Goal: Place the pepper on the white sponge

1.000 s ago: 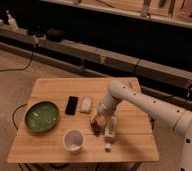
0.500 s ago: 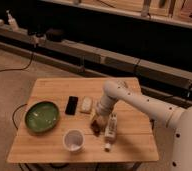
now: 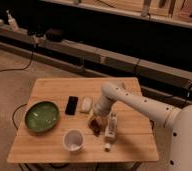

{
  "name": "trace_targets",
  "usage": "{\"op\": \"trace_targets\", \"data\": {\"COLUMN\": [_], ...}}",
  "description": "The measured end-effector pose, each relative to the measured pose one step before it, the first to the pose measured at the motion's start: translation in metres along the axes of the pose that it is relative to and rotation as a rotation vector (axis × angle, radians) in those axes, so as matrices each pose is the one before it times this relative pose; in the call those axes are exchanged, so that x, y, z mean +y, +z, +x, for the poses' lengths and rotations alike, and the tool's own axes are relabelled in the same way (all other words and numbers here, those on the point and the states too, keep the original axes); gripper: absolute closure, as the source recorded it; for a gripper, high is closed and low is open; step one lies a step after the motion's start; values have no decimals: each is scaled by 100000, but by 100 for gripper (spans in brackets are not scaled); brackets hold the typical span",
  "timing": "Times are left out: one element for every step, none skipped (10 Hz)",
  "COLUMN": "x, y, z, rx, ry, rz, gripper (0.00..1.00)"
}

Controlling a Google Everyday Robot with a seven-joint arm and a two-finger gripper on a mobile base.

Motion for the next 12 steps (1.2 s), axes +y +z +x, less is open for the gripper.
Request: {"op": "trace_targets", "data": {"x": [164,203,174,79,72,6,7,-17,-56,-40,-44,-79], "y": [195,128,150,119,115,126,86,54,-20,-81,-228,-387], "z": [-95,-65,-69,-42,-30,-27,-22,2,20,28,20,54], "rx": [-214,-89,-161,-150,-54,-117,-94,-5,141,172,181,309], "ry": [212,178,-22,-10,-8,-41,146,298,366,447,664,895], "rz": [360,107,-202,-157,-111,-52,-35,150,355,487,968,1209], "gripper": [51,51,51,51,51,51,52,59,62,62,62,62]}}
